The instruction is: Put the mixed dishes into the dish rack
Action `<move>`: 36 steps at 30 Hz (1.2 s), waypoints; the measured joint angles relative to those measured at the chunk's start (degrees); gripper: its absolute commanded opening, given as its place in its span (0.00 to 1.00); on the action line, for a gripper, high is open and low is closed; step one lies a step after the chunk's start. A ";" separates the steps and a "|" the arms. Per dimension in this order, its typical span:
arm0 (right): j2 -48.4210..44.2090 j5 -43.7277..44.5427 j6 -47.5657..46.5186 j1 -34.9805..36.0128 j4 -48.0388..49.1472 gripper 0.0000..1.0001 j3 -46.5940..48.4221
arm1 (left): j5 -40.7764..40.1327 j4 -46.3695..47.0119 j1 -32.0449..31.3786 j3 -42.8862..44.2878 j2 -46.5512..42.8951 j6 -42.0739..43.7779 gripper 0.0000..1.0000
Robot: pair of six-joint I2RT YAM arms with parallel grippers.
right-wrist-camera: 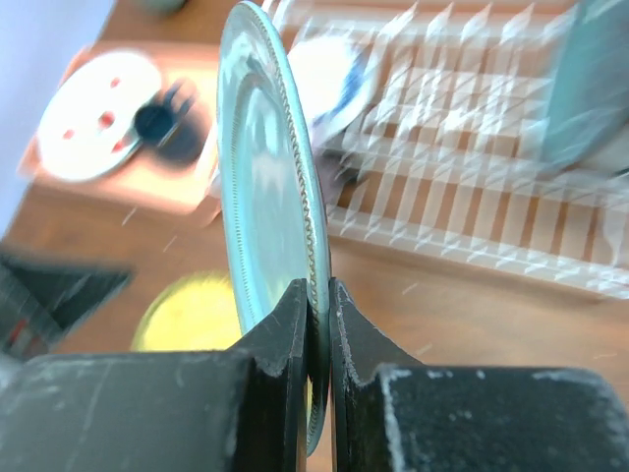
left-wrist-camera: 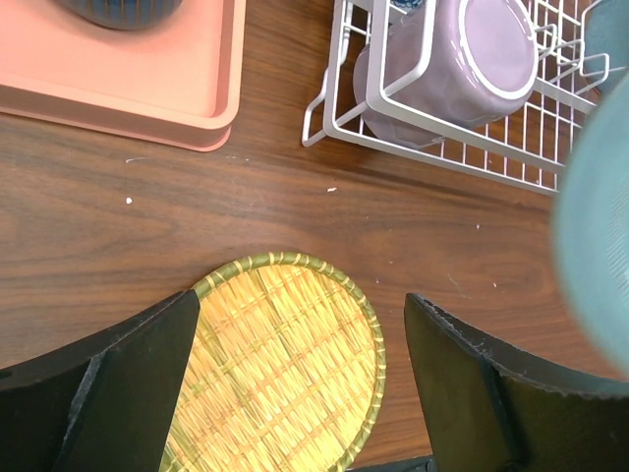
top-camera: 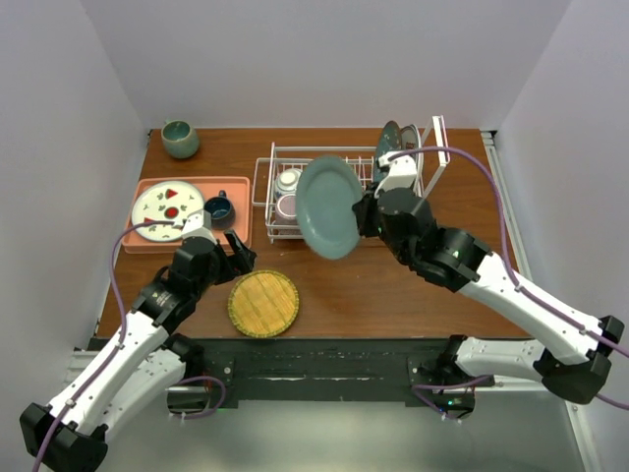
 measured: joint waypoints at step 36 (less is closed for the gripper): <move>32.28 29.57 -24.57 -13.46 13.73 0.00 16.76 | -0.50 0.66 0.00 -0.22 2.03 1.25 0.94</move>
